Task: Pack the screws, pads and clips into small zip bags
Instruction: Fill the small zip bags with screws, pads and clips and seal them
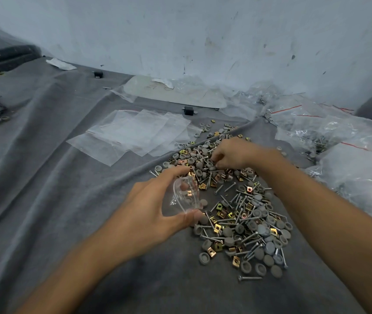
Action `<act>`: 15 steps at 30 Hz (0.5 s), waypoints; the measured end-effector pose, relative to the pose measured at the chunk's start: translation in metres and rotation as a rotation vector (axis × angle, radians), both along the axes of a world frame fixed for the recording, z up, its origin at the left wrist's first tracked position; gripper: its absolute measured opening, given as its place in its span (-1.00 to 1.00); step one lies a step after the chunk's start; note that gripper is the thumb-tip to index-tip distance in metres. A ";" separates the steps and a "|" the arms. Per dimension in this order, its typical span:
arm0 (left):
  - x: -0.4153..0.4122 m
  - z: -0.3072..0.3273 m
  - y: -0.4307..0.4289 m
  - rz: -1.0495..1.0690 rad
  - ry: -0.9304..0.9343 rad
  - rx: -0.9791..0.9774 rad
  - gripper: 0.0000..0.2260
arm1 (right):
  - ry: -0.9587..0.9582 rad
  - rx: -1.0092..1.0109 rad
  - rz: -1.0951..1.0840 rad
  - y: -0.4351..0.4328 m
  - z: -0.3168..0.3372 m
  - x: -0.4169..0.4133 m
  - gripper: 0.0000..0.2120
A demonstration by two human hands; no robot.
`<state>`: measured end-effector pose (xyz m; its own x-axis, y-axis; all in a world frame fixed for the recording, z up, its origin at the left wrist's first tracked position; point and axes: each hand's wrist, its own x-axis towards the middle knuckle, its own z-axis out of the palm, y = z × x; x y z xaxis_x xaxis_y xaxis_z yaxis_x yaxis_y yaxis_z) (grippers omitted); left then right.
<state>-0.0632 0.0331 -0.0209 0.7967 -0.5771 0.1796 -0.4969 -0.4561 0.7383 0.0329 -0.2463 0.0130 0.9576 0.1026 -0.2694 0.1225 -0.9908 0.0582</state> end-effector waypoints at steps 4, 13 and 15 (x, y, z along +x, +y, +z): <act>0.000 -0.001 0.001 -0.001 -0.007 -0.006 -0.25 | -0.037 -0.027 0.022 0.002 -0.002 -0.004 -0.85; 0.002 -0.002 0.000 -0.004 -0.001 -0.003 -0.25 | 0.092 0.167 -0.106 -0.004 -0.006 -0.011 -0.81; 0.002 -0.002 0.000 -0.003 -0.004 -0.005 -0.25 | 0.060 0.195 -0.105 -0.004 -0.007 -0.013 -0.82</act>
<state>-0.0616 0.0329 -0.0227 0.7944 -0.5784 0.1853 -0.5008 -0.4513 0.7386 0.0197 -0.2498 0.0056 0.9486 0.0591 -0.3110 0.0160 -0.9901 -0.1395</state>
